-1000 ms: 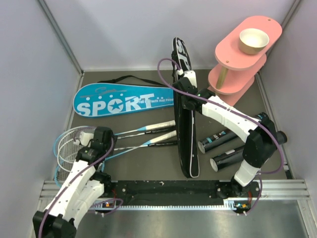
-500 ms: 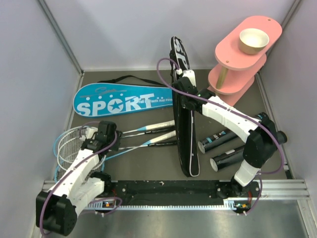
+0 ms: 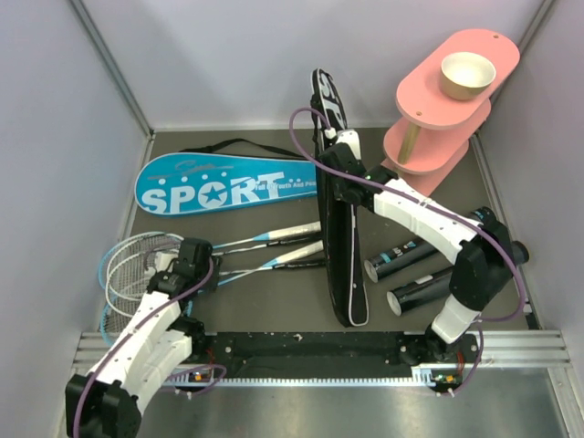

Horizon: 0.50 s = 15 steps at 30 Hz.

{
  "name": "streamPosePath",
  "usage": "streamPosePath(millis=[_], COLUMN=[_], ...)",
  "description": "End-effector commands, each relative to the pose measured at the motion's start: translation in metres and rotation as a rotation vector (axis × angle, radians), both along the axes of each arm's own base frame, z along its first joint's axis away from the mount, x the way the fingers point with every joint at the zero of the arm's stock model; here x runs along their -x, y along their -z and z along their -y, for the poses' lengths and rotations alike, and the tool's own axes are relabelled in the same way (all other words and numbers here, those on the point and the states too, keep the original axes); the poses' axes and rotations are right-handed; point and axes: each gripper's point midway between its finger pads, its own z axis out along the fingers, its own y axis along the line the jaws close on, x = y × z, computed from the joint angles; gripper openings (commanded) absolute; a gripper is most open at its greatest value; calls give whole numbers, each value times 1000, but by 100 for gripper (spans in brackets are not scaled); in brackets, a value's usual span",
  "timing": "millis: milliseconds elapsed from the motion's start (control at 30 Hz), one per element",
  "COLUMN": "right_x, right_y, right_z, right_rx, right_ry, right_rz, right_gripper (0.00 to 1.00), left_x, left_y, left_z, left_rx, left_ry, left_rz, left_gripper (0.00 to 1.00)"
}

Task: Pack up the badminton gear
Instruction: Pick up the racket from the center of the board.

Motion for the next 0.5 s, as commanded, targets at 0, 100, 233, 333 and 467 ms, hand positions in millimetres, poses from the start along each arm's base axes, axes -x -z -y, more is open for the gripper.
streamPosePath(millis=[0,100,233,333,467], right_x=[-5,-5,-5,-5,-6], right_y=[-36,-36,-37,-38,-36], right_z=[-1,1,1,1,0], right_rx=[-81,-81,-76,-75,-83], right_ry=[11,14,13,13,20], right_rz=[99,99,102,103,100], right_gripper=[0,0,0,0,0], left_x=[-20,-23,-17,-22,-30], left_y=[-4,7,28,30,14], left_z=[0,4,12,12,9], left_rx=[6,28,81,71,28], left_ry=[-35,-45,-51,-49,-11], left_rz=[37,14,-41,-38,21], left_gripper=[52,51,47,27,1])
